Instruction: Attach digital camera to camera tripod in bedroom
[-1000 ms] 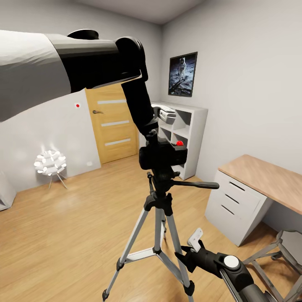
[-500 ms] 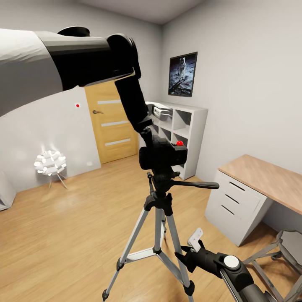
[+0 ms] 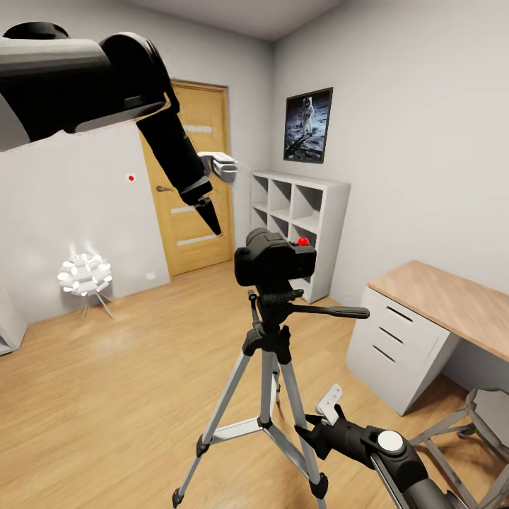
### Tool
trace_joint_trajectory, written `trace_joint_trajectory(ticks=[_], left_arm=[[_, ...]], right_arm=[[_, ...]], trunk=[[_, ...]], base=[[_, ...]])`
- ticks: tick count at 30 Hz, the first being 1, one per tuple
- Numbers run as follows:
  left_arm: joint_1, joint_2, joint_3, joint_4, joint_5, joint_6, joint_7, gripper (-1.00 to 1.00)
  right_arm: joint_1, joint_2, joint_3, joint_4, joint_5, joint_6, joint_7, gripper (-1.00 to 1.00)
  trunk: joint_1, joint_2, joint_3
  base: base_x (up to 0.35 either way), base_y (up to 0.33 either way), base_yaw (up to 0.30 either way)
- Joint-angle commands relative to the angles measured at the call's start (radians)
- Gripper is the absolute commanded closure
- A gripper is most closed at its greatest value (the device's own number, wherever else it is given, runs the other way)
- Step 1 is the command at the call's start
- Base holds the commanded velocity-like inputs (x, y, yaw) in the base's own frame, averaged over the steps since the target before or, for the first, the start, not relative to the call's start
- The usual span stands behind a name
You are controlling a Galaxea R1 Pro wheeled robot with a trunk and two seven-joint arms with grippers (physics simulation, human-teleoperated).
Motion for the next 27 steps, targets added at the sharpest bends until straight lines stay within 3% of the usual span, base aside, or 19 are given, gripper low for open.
trace_joint_trajectory(ticks=[1, 6, 10, 14, 18, 20, 21, 22, 23, 25, 27], left_arm=[[-0.002, 0.016, 0.008, -0.011, 0.005, 0.009, 0.02, -1.0], [0.016, 0.103, 0.031, -0.058, 0.014, 0.009, 0.1, -1.0], [0.07, 0.208, 0.036, -0.104, 0.009, 0.009, 0.128, -1.0], [0.172, 0.338, 0.044, -0.138, 0.009, 0.009, 0.146, -1.0], [0.313, 0.458, 0.062, -0.146, 0.01, 0.009, 0.169, -1.0], [0.396, 0.505, 0.094, -0.143, 0.012, 0.009, 0.19, -1.0], [0.396, 0.505, 0.094, -0.143, 0.012, 0.009, 0.19, -1.0], [0.443, 0.524, 0.118, -0.14, 0.012, 0.009, 0.206, -1.0], [0.545, 0.552, 0.185, -0.131, 0.013, 0.009, 0.251, -1.0], [0.656, 0.569, 0.279, -0.116, 0.014, 0.009, 0.309, -1.0], [0.776, 0.577, 0.4, -0.098, 0.015, 0.009, 0.376, -1.0]], right_arm=[[-0.001, -0.001, 0.001, 0.017, 0.036, -0.009, 0.002, 1.0], [-0.001, -0.001, 0.001, 0.016, 0.036, -0.009, 0.004, 1.0], [-0.001, -0.001, 0.002, 0.016, 0.036, -0.009, 0.005, 1.0], [-0.001, -0.001, 0.001, 0.016, 0.036, -0.009, 0.005, 1.0], [-0.001, -0.001, 0.001, 0.016, 0.036, -0.009, 0.005, 1.0], [-0.001, -0.001, 0.001, 0.016, 0.036, -0.009, 0.005, 1.0], [-0.001, -0.001, 0.001, 0.016, 0.036, -0.009, 0.005, 1.0], [-0.001, -0.001, 0.001, 0.016, 0.035, -0.009, 0.004, 1.0], [-0.001, -0.001, 0.001, 0.015, 0.035, -0.009, 0.005, 1.0], [-0.001, -0.001, 0.001, 0.014, 0.035, -0.009, 0.005, 1.0], [-0.001, -0.001, 0.001, 0.013, 0.035, -0.009, 0.005, 1.0]], trunk=[[0.0, -0.001, -0.002], [0.0, -0.001, -0.002], [0.0, -0.001, -0.002], [0.0, -0.001, -0.002], [0.0, -0.001, -0.002], [0.0, -0.001, -0.002], [0.0, -0.001, -0.002], [0.0, -0.001, -0.002], [0.0, -0.001, -0.002], [0.0, -0.001, -0.002], [0.0, -0.001, -0.002]], base=[[0.0, 0.0, 0.0], [0.0, 0.0, 0.0], [0.0, 0.0, 0.0], [0.0, 0.0, 0.0], [0.0, 0.0, 0.0], [0.0, 0.0, 0.0], [0.0, 0.0, 0.0], [0.0, 0.0, 0.0], [0.0, 0.0, 0.0], [0.0, 0.0, 0.0], [0.0, 0.0, 0.0]])
